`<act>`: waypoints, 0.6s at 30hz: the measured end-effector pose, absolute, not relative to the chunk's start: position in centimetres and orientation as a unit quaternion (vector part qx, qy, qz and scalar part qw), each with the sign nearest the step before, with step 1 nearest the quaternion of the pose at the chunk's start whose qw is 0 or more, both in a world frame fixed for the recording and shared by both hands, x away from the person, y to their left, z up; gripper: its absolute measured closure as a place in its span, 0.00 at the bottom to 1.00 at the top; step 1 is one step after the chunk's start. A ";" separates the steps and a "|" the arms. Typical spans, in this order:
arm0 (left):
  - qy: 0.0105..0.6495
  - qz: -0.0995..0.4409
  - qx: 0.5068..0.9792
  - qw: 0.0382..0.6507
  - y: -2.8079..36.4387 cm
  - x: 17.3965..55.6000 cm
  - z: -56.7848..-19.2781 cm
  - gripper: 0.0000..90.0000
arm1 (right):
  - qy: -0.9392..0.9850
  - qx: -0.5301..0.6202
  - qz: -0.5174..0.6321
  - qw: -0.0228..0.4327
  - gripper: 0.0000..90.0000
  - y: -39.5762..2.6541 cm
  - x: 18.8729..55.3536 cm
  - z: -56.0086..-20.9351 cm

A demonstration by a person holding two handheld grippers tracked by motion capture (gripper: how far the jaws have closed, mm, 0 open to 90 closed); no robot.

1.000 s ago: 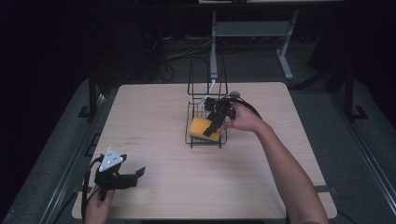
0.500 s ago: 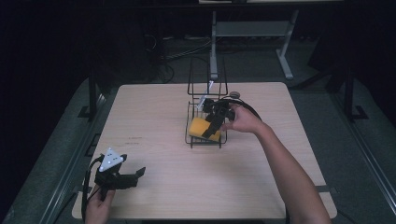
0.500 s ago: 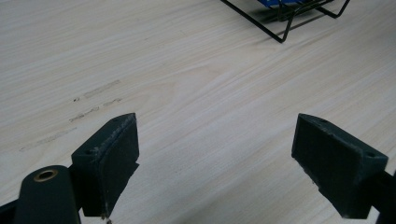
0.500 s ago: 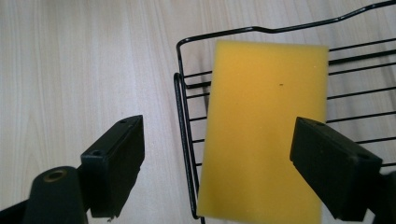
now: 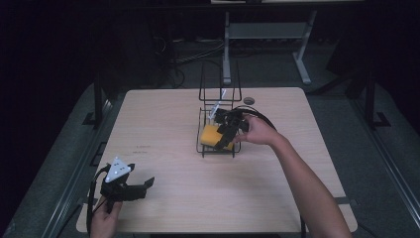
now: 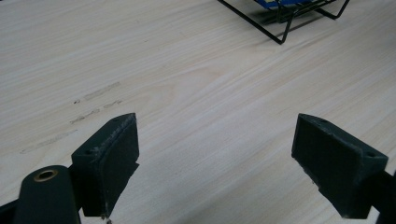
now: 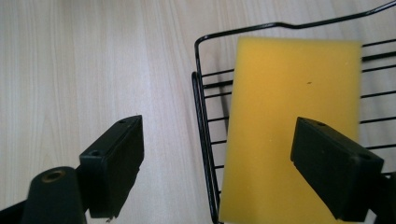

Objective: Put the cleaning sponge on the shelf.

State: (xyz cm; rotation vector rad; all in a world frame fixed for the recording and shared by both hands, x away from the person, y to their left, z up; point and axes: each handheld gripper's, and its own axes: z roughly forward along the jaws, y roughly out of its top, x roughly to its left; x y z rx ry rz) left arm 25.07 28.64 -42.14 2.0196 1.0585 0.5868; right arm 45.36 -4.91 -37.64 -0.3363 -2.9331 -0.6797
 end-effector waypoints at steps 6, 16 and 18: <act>0.416 0.230 0.791 0.385 28.7 25.1 -42.1 0.16 | -0.965 -0.109 -0.231 0.057 0.19 -4.9 45.1 -37.3; 0.415 0.231 0.792 0.385 28.6 25.1 -42.1 0.16 | -0.964 -0.108 -0.233 0.066 0.19 -5.6 44.4 -37.9; 0.415 0.230 0.792 0.385 28.6 25.1 -42.1 0.16 | -0.966 -0.108 -0.227 0.065 0.19 -5.7 44.1 -38.0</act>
